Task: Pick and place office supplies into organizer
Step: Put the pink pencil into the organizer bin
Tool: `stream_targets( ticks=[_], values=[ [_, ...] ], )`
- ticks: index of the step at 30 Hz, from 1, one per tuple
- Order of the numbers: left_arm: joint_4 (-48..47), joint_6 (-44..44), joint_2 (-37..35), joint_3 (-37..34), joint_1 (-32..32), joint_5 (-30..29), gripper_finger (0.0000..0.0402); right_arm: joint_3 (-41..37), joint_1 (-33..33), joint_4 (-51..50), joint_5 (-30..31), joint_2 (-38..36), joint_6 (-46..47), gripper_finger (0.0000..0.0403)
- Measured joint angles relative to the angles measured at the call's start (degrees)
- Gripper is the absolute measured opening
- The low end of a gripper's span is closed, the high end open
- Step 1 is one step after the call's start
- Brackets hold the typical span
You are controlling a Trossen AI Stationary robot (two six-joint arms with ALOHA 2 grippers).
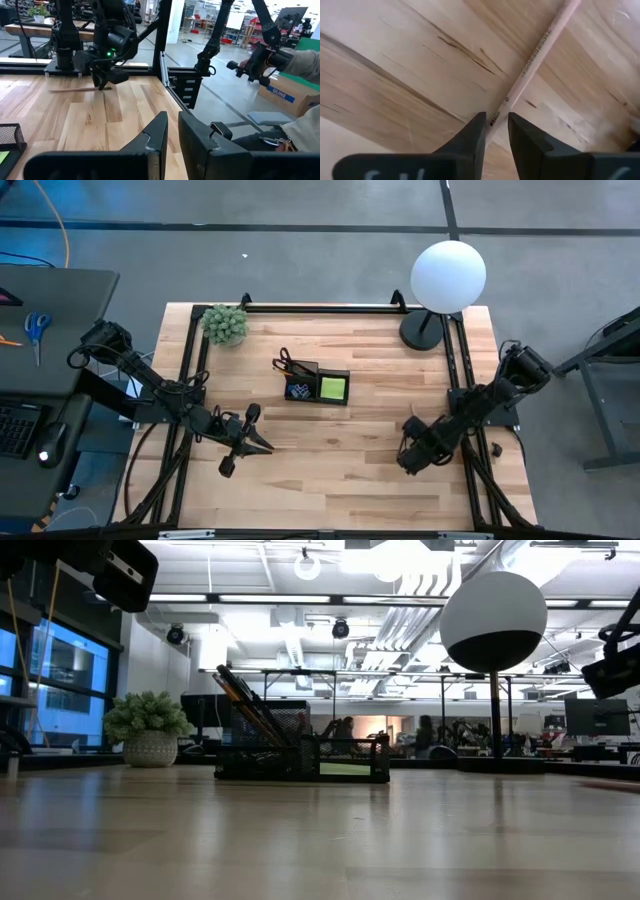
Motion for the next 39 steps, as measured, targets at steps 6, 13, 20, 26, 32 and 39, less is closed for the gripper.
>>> stream_targets(
  ticks=[6, 13, 20, 26, 32, 39],
  values=[
    [0.0, 0.02, 0.0, 0.0, 0.0, 0.0, 0.0035, -0.03, 0.29, 2.2, 0.86, 1.29, -1.11, 0.0072],
    [0.02, 0.05, 0.0, 0.0, 0.0, 0.0, 0.0035, 3.66, 0.36, 2.64, 3.46, 1.75, -5.12, 0.0034],
    [0.04, 0.07, 0.0, 0.0, 0.02, -0.01, 0.0035, 6.14, -0.01, 9.57, 10.31, 1.99, -10.51, 0.0011],
    [0.07, 0.07, 0.0, 0.0, 0.02, -0.02, 0.0035, 6.44, -0.9, 17.46, 13.03, 2.12, -15.16, 0.0009],
    [0.32, 0.07, 0.0, 0.0, 0.0, -0.14, 0.0035, 6.51, -2.58, 28.53, 16.23, 2.12, -20.77, 0.0005],
    [1.76, -0.36, 0.01, 0.0, 0.01, -1.75, 0.0035, 6.53, -4.7, 28.8, 13.83, 2.11, -21.89, 0.0001]
  ],
)
